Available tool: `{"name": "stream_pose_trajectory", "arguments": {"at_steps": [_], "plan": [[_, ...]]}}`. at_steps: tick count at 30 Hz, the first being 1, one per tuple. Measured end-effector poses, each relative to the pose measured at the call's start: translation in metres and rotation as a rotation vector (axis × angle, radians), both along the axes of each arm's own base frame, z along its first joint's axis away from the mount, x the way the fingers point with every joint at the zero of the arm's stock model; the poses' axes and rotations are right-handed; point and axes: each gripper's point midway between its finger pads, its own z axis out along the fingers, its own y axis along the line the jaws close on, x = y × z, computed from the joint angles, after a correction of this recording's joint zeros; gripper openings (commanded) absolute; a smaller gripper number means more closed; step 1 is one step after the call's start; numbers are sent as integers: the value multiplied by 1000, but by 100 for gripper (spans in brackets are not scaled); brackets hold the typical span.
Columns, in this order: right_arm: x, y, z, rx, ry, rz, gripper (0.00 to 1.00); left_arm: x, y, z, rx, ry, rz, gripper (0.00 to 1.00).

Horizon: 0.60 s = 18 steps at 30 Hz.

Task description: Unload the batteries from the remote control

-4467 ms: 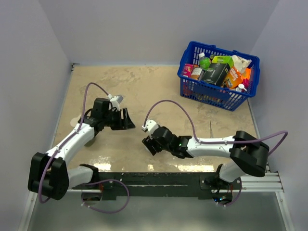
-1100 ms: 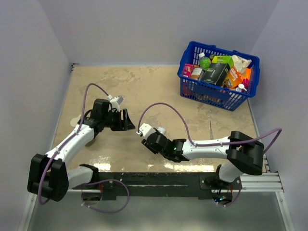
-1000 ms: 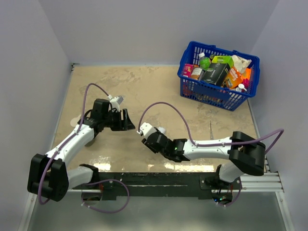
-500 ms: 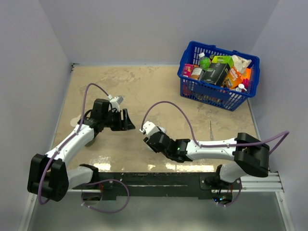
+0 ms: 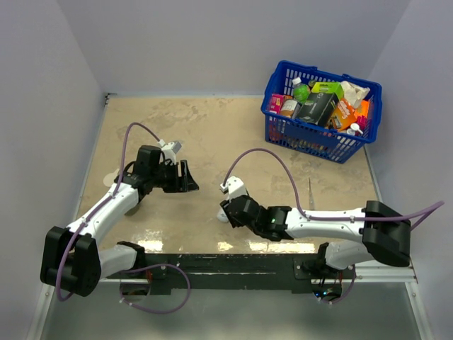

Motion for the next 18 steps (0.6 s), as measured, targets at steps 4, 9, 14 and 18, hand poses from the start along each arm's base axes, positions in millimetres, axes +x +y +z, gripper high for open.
{"name": "stream_pose_trajectory", "arguments": {"at_steps": [4,9,14,18], "plan": [[-1,5,-3,9,10,14,56,0,0,0,0,0,0,67],[-2,8,-24,-78,14,76,59,0,0,0,0,0,0,67],[1,15,-37,-148,12,116,59,0,0,0,-1,0,0,67],[3,20,-36,-151,6,123,59,0,0,0,-1,-2,0,68]]}}
